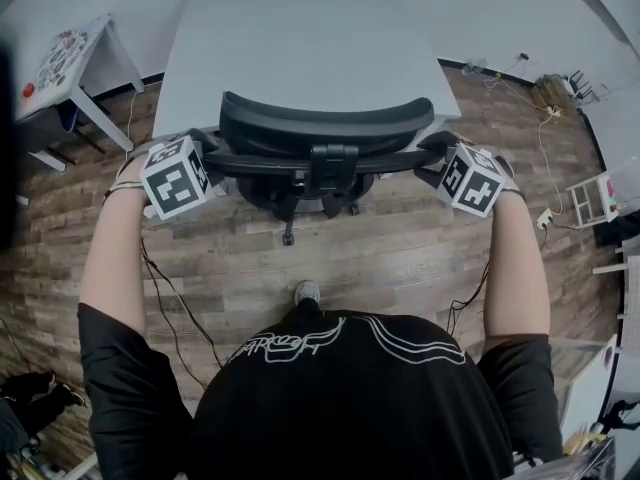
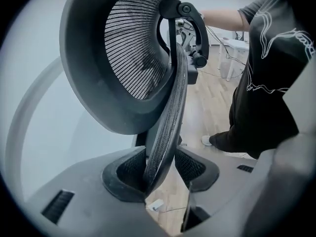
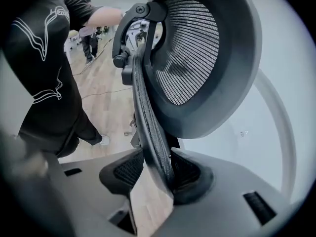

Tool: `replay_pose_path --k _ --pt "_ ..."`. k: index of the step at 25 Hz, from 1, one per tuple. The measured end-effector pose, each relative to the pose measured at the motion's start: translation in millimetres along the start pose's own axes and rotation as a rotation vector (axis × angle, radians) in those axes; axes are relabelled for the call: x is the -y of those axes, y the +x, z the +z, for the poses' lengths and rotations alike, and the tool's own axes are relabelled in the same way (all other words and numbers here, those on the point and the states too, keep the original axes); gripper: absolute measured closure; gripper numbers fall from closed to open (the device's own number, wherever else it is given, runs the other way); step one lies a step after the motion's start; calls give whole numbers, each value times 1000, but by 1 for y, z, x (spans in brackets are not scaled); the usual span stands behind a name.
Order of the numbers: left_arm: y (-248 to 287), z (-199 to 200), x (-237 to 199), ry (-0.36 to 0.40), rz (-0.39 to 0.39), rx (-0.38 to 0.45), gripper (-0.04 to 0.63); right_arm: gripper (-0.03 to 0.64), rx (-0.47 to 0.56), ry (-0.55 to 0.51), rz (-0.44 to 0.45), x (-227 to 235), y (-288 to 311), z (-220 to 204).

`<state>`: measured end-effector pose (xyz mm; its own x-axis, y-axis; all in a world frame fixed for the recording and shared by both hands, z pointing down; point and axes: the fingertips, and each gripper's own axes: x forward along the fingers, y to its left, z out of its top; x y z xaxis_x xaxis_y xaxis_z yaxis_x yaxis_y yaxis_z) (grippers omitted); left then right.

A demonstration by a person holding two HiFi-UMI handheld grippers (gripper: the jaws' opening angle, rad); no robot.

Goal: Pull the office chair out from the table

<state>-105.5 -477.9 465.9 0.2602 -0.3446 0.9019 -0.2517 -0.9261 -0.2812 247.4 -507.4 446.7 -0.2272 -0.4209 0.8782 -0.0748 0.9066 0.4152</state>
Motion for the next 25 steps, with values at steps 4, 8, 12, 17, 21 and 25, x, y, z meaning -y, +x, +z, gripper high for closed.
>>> replay_pose_path --k 4,8,12,17,21,25 --pt "-11 -6 35 -9 35 -2 411 426 -17 7 -4 -44 -16 0" --pt "-17 -11 73 -9 54 19 408 426 -19 2 -16 -84 -29 -2" --pt "-20 -15 83 -32 33 -11 405 426 -13 9 -29 -94 -30 0" --pt "-33 -16 90 -47 50 -6 402 420 -3 12 -37 -92 -37 5" --pt "-44 -14 92 -63 64 -31 392 416 -23 29 -15 -92 -47 7" --pt "-53 -20 106 -78 80 -89 388 416 -26 27 0 -106 -57 13"
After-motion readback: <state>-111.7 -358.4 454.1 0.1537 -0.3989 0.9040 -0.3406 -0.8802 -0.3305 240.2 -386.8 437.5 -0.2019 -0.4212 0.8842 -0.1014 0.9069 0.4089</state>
